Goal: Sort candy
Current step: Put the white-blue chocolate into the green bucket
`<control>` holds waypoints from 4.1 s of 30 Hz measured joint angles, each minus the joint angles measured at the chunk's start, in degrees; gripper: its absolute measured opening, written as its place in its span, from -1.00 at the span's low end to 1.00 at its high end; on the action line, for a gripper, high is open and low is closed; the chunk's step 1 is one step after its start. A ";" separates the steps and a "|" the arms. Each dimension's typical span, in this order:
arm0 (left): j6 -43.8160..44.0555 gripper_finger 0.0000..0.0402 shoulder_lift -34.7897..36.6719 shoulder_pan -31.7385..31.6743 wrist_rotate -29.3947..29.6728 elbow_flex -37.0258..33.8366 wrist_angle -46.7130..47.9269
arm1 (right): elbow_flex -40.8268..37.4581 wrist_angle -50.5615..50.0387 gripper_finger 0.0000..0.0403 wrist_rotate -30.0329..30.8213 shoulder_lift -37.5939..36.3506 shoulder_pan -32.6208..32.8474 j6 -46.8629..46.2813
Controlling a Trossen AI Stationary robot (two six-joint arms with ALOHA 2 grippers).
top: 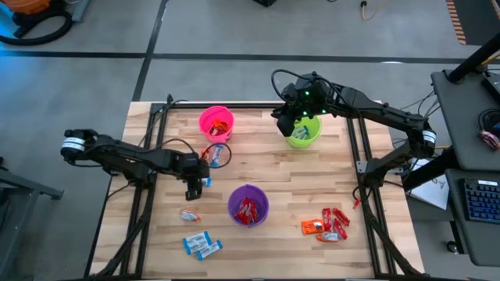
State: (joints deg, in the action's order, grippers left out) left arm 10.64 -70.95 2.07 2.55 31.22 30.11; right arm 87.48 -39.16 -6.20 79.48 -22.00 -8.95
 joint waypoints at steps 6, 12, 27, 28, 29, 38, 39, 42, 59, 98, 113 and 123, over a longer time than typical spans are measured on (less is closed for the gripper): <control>0.15 -0.03 -3.52 0.00 0.50 0.00 0.35 | 0.00 0.01 -0.68 0.00 0.00 0.00 0.00; 0.19 -0.11 -8.02 -0.01 -0.19 0.30 0.19 | 0.00 0.04 -0.67 0.04 0.00 0.00 -0.02; -0.42 -0.76 -5.15 0.00 -1.76 0.00 -0.28 | 0.00 0.47 -0.69 0.07 0.00 0.00 -0.02; -0.42 -0.77 -4.54 0.00 -1.75 0.01 -0.11 | 0.00 0.48 -0.68 0.05 0.00 0.00 -0.02; -0.44 -0.78 -3.85 0.00 -1.69 0.02 -0.07 | 0.00 0.48 -0.69 0.07 0.00 0.00 -0.02; -0.42 -0.95 1.56 0.00 -1.78 0.39 0.44 | 0.00 0.46 -0.70 0.04 0.00 0.00 -0.11; -0.36 -0.98 1.75 0.00 -1.78 0.41 0.33 | 0.00 0.46 -0.70 0.04 0.00 0.00 -0.11; 0.28 -1.00 1.87 0.00 -1.78 0.41 0.37 | 0.00 0.46 -0.69 0.04 0.00 0.00 -0.11; 5.29 -0.49 1.85 0.70 -7.20 0.52 2.81 | 0.00 0.46 -0.68 -0.06 0.00 0.15 -0.90; 1.64 -0.90 -7.11 0.76 -5.23 0.89 0.62 | 0.00 0.50 -0.71 0.00 0.15 0.39 -0.46; 2.14 -0.93 -2.35 0.74 -4.66 0.59 1.74 | 0.00 0.50 -0.71 0.00 0.15 0.39 -0.63; 3.67 -0.93 8.41 0.74 -3.58 0.68 0.99 | 0.00 0.75 -0.69 0.00 0.15 0.39 -0.55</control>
State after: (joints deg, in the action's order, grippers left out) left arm 14.31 -62.54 2.81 -1.03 31.90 31.10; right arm 87.48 -38.41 -6.20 79.64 -21.61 -9.50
